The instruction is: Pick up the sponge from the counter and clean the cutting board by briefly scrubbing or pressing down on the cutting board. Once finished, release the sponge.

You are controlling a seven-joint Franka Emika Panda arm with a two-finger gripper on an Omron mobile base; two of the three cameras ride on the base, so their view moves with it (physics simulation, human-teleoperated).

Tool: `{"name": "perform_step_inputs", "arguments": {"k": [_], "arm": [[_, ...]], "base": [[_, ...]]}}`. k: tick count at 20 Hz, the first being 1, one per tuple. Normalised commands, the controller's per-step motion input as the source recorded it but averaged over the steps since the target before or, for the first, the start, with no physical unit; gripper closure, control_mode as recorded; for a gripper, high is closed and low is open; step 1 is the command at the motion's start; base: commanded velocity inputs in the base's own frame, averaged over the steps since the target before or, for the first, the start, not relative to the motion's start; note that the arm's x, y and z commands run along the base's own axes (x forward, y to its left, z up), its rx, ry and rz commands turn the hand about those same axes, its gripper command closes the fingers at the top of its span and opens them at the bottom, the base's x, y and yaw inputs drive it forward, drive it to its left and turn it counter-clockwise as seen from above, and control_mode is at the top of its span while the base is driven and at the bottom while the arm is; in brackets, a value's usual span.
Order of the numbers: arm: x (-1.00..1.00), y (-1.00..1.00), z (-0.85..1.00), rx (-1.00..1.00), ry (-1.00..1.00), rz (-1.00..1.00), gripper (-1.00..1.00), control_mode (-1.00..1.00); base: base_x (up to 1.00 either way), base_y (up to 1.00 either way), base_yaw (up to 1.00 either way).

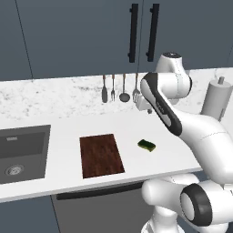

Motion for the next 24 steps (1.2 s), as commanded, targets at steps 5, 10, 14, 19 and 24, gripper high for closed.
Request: {"name": "perform_step_inputs", "arguments": {"k": [5,10,14,19,24], "arm": [[0.0,0.0,0.0,0.0,0.01,0.0,-1.0,-1.0],[0.06,-0.11,-0.24,0.0,0.06,0.01,-1.0,-1.0],[0.27,-0.27,-0.5,0.0,0.07,0.07,-1.0,-1.0],[0.41,-0.11,-0.4,0.0,0.12,0.05,-1.0,-1.0],[0.2,-0.02,-0.53,0.0,0.05,0.03,-1.0,-1.0]], "base": [[0.0,0.0,0.0],[0.0,0.0,0.0],[0.0,0.0,0.0],[0.0,0.0,0.0],[0.0,0.0,0.0]]}}
